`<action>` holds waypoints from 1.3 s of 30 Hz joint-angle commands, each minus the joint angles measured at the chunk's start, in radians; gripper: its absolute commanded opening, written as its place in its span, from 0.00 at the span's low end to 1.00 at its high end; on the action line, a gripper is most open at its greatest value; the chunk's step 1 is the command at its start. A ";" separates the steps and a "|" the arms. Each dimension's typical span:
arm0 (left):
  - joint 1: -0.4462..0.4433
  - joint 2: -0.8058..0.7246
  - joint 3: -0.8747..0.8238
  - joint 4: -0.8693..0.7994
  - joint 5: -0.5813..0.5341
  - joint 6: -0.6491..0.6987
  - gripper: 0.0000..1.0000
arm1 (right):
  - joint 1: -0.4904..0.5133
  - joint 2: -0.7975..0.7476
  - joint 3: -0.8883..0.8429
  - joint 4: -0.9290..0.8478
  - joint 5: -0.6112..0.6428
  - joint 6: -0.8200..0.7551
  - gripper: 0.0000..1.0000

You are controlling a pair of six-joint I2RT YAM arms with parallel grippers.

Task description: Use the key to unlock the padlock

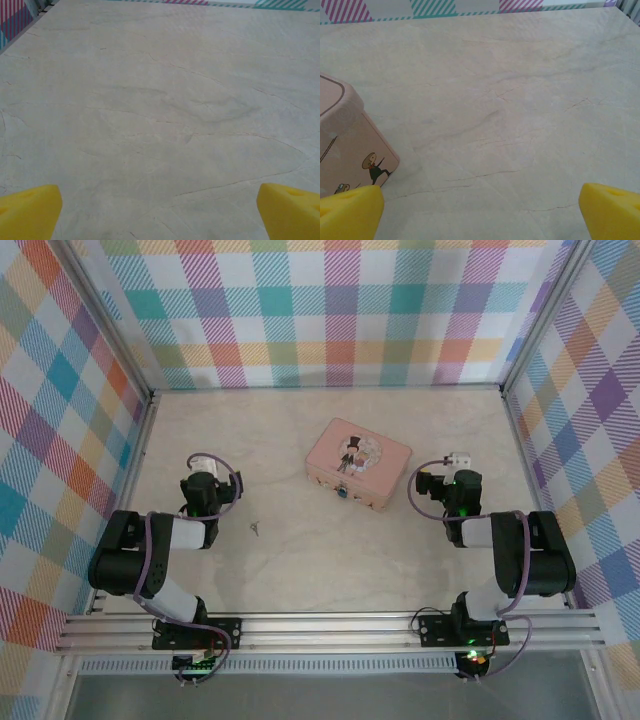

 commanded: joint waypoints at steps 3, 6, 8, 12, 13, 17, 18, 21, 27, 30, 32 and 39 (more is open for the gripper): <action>-0.007 -0.003 -0.009 0.032 -0.008 -0.010 1.00 | 0.003 -0.004 0.011 0.032 -0.003 0.011 1.00; -0.008 -0.005 -0.009 0.033 -0.009 -0.008 1.00 | 0.003 -0.004 0.011 0.031 -0.002 0.010 1.00; -0.007 -0.005 -0.010 0.033 -0.008 -0.008 1.00 | 0.003 -0.004 0.011 0.030 -0.003 0.011 1.00; -0.007 -0.005 -0.009 0.033 -0.008 -0.010 1.00 | 0.002 -0.003 0.011 0.031 -0.003 0.011 1.00; -0.006 -0.004 -0.010 0.033 -0.007 -0.009 1.00 | 0.003 -0.005 0.011 0.031 -0.002 0.011 1.00; -0.006 -0.005 -0.010 0.033 -0.007 -0.009 1.00 | 0.004 -0.004 0.011 0.031 -0.002 0.011 1.00; -0.007 -0.005 -0.010 0.034 -0.008 -0.008 1.00 | 0.003 -0.004 0.011 0.031 -0.003 0.011 0.99; -0.007 -0.005 -0.009 0.034 -0.009 -0.009 1.00 | 0.003 -0.004 0.011 0.032 -0.003 0.011 1.00; -0.006 -0.004 -0.010 0.033 -0.008 -0.011 1.00 | 0.004 -0.004 0.011 0.031 -0.002 0.011 1.00; -0.006 -0.004 -0.010 0.032 -0.008 -0.011 1.00 | 0.004 -0.004 0.011 0.031 -0.001 0.013 1.00; -0.006 -0.013 -0.009 0.031 -0.014 -0.011 1.00 | 0.003 -0.032 0.022 -0.010 0.021 0.021 1.00; -0.006 -0.147 0.178 -0.380 -0.066 -0.029 1.00 | 0.003 -0.250 0.138 -0.373 -0.012 0.047 1.00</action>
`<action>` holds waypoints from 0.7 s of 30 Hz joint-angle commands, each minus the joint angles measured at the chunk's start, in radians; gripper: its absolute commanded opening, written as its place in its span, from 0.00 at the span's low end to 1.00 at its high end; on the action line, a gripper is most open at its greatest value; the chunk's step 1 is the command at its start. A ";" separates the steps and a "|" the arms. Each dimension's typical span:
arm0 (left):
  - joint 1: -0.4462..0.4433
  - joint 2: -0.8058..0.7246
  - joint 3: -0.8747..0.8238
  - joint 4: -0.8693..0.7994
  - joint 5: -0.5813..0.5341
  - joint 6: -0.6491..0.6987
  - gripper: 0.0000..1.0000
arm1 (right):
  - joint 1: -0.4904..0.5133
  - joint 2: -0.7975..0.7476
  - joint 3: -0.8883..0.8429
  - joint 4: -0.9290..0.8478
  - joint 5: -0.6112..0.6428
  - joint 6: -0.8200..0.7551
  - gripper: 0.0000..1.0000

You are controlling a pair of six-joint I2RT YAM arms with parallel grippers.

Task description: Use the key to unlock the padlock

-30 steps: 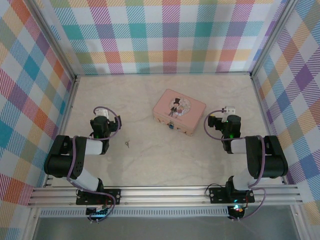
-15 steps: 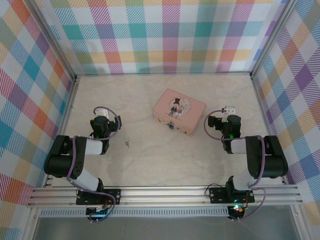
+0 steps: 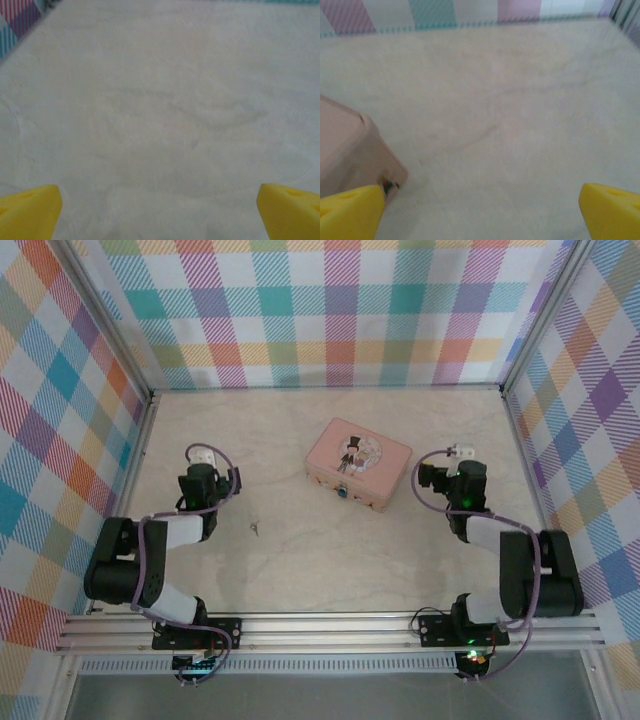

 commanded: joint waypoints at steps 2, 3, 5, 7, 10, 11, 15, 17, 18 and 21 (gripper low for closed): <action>-0.006 -0.106 0.087 -0.173 -0.015 -0.055 1.00 | 0.002 -0.129 0.055 -0.166 -0.016 0.100 1.00; -0.007 -0.124 0.099 -0.195 0.012 -0.070 1.00 | 0.003 -0.150 0.071 -0.207 -0.008 0.142 1.00; 0.002 -0.159 0.131 -0.248 0.097 -0.191 1.00 | 0.003 -0.200 0.114 -0.342 0.019 0.310 1.00; 0.015 -0.155 0.199 -0.346 0.198 -0.345 1.00 | 0.000 -0.234 0.153 -0.538 0.087 0.559 0.99; 0.023 -0.055 0.334 -0.463 0.419 -0.402 1.00 | -0.021 -0.248 0.151 -0.557 -0.089 0.585 1.00; 0.019 -0.009 0.373 -0.474 0.490 -0.416 1.00 | -0.022 -0.241 0.161 -0.575 -0.149 0.588 1.00; -0.029 0.165 0.511 -0.507 0.639 -0.463 0.91 | -0.020 -0.184 0.195 -0.639 -0.338 0.619 1.00; -0.068 0.257 0.596 -0.537 0.685 -0.473 0.87 | -0.018 -0.164 0.177 -0.620 -0.400 0.651 1.00; -0.085 0.291 0.630 -0.548 0.705 -0.477 0.86 | -0.014 -0.161 0.172 -0.622 -0.407 0.654 1.00; -0.143 0.398 0.740 -0.565 0.740 -0.490 0.85 | -0.004 -0.145 0.159 -0.621 -0.427 0.664 1.00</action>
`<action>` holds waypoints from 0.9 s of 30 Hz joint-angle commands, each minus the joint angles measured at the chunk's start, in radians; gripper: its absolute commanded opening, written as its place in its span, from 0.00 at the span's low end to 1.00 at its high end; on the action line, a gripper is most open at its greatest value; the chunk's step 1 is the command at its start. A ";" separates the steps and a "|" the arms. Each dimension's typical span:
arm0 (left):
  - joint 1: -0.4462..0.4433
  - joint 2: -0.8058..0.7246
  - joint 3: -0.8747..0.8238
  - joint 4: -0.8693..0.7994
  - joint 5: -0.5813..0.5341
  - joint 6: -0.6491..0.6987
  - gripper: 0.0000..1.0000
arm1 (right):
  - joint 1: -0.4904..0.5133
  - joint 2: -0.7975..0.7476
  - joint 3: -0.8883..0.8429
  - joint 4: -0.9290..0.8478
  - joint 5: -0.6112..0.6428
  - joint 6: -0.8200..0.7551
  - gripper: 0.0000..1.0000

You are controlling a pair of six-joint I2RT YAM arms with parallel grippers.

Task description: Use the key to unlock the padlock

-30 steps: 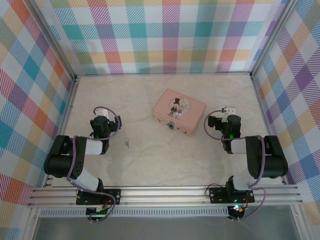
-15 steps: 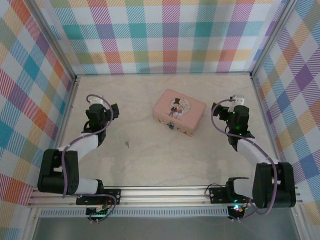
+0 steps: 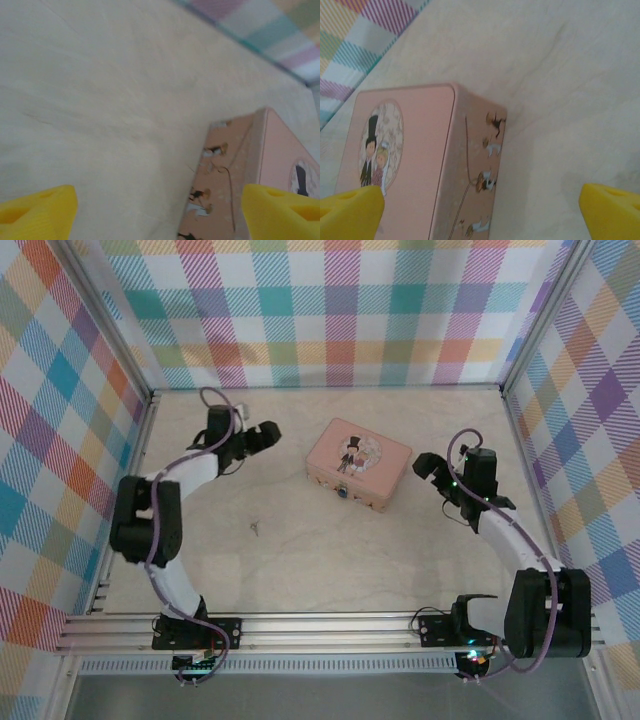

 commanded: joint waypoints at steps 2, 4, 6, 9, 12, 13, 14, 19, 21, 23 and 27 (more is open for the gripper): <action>-0.091 0.106 0.146 -0.078 0.138 -0.040 0.85 | 0.014 0.028 -0.006 -0.019 -0.109 0.058 1.00; -0.133 0.156 0.219 -0.112 0.149 -0.027 0.84 | 0.017 0.052 -0.004 -0.006 -0.120 0.067 0.98; -0.162 0.182 0.260 -0.132 0.149 -0.019 0.84 | 0.018 0.080 0.004 0.009 -0.141 0.075 0.97; -0.184 0.200 0.274 -0.132 0.165 -0.025 0.83 | 0.024 0.141 0.042 0.023 -0.173 0.080 0.94; -0.199 0.192 0.254 -0.129 0.175 -0.028 0.81 | 0.035 0.209 0.091 0.036 -0.194 0.083 0.93; -0.204 0.180 0.237 -0.121 0.177 -0.029 0.81 | 0.040 0.234 0.109 0.037 -0.197 0.083 0.92; -0.209 0.168 0.213 -0.106 0.177 -0.033 0.81 | 0.047 0.259 0.130 0.039 -0.204 0.082 0.91; -0.226 0.088 0.101 -0.038 0.159 -0.061 0.81 | 0.077 0.364 0.230 0.038 -0.228 0.075 0.88; -0.228 0.057 0.057 -0.019 0.150 -0.070 0.81 | 0.090 0.408 0.279 0.024 -0.239 0.067 0.86; -0.228 0.024 0.015 0.003 0.137 -0.077 0.81 | 0.110 0.455 0.330 0.010 -0.245 0.058 0.85; -0.228 -0.032 -0.049 0.017 0.089 -0.076 0.81 | 0.151 0.537 0.426 -0.024 -0.249 0.040 0.82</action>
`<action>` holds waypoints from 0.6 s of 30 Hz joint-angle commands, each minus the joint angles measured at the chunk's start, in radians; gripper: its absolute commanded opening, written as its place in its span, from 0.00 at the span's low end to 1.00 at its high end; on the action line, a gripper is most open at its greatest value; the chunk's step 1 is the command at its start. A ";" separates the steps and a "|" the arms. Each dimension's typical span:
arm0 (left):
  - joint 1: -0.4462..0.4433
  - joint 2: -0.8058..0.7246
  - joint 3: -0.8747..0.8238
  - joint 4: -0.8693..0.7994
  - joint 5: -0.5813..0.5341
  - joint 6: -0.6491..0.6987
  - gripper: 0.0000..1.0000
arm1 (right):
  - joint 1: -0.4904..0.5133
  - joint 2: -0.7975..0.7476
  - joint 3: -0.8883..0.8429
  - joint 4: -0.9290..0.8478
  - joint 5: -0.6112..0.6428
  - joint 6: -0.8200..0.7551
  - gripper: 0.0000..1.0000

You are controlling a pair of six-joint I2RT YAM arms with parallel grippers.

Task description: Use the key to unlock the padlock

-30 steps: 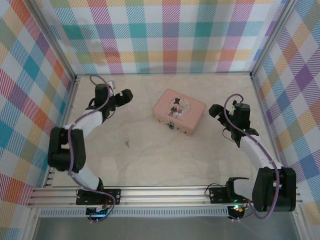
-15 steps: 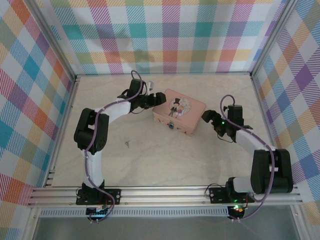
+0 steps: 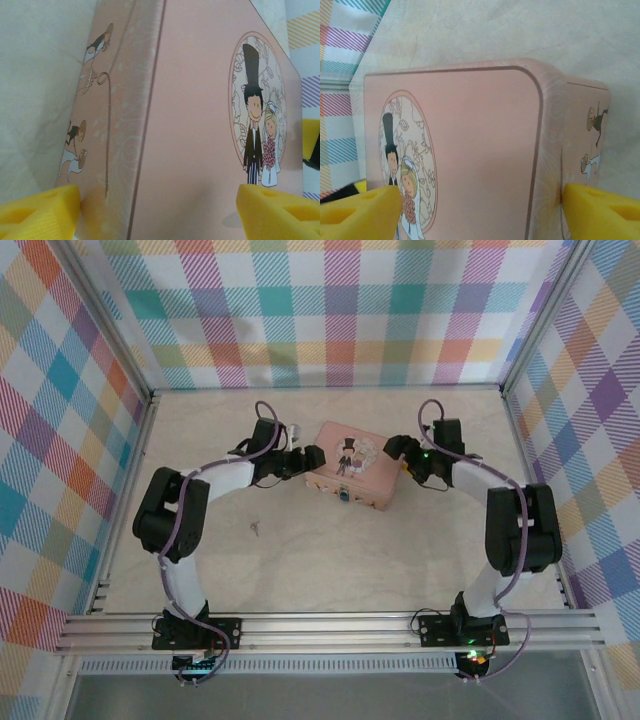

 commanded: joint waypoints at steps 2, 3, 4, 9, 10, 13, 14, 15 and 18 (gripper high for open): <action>-0.010 -0.093 -0.054 0.056 -0.038 -0.016 0.81 | 0.052 0.082 0.104 -0.038 -0.047 -0.037 0.82; -0.010 -0.101 -0.065 0.059 -0.048 -0.019 0.81 | 0.058 0.102 0.126 -0.047 -0.047 -0.042 0.82; -0.010 -0.113 -0.077 0.060 -0.058 -0.019 0.81 | 0.064 0.124 0.147 -0.056 -0.046 -0.045 0.82; -0.010 -0.157 -0.123 0.051 -0.124 -0.019 0.82 | 0.079 0.188 0.224 -0.089 -0.050 -0.062 0.81; -0.009 -0.167 -0.130 0.047 -0.136 -0.018 0.82 | 0.082 0.190 0.231 -0.098 -0.045 -0.066 0.81; -0.009 -0.189 -0.148 0.039 -0.160 -0.021 0.83 | 0.082 0.193 0.240 -0.108 -0.042 -0.078 0.82; -0.008 -0.198 -0.154 0.035 -0.174 -0.021 0.84 | 0.082 0.193 0.248 -0.127 -0.034 -0.088 0.83; -0.007 -0.206 -0.162 0.037 -0.179 -0.022 0.85 | 0.082 0.193 0.253 -0.134 -0.028 -0.095 0.84; -0.007 -0.219 -0.179 0.052 -0.165 -0.028 0.85 | 0.082 0.202 0.269 -0.151 -0.019 -0.115 0.85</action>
